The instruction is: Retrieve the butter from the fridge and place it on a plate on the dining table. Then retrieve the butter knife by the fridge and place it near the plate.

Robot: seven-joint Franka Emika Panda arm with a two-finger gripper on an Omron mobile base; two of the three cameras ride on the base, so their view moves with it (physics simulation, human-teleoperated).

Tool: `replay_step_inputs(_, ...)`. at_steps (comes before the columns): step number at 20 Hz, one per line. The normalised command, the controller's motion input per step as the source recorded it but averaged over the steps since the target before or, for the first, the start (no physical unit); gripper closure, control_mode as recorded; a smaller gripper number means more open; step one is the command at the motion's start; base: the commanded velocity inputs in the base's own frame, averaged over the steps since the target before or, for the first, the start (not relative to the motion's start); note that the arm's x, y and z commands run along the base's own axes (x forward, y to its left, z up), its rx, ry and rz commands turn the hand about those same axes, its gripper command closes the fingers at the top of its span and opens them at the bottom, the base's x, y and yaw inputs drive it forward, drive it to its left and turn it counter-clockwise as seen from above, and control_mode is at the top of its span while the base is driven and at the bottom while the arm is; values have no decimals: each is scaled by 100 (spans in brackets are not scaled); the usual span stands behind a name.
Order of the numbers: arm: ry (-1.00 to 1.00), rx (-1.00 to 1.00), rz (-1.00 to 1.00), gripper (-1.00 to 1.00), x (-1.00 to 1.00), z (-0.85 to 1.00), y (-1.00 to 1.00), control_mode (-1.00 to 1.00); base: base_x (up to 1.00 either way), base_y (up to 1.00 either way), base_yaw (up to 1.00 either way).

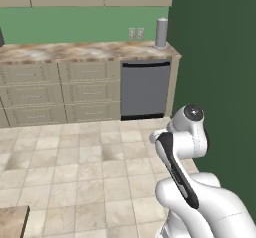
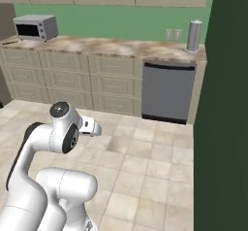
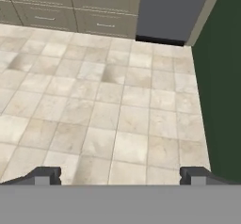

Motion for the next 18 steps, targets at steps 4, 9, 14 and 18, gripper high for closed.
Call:
replay_step_inputs(4, 0, 0, 0, -100, 0, 0, 0, 100, 100, 10, 12)
replay_step_inputs(9, 0, 0, 0, -100, 0, 0, 0, 100, 100, 4, 43)
replay_step_inputs(14, 0, 0, 0, -100, 0, 0, 0, 100, 100, 2, 57)
replay_step_inputs(18, 0, 0, 0, -100, 0, 0, 0, 100, 100, 2, 49)
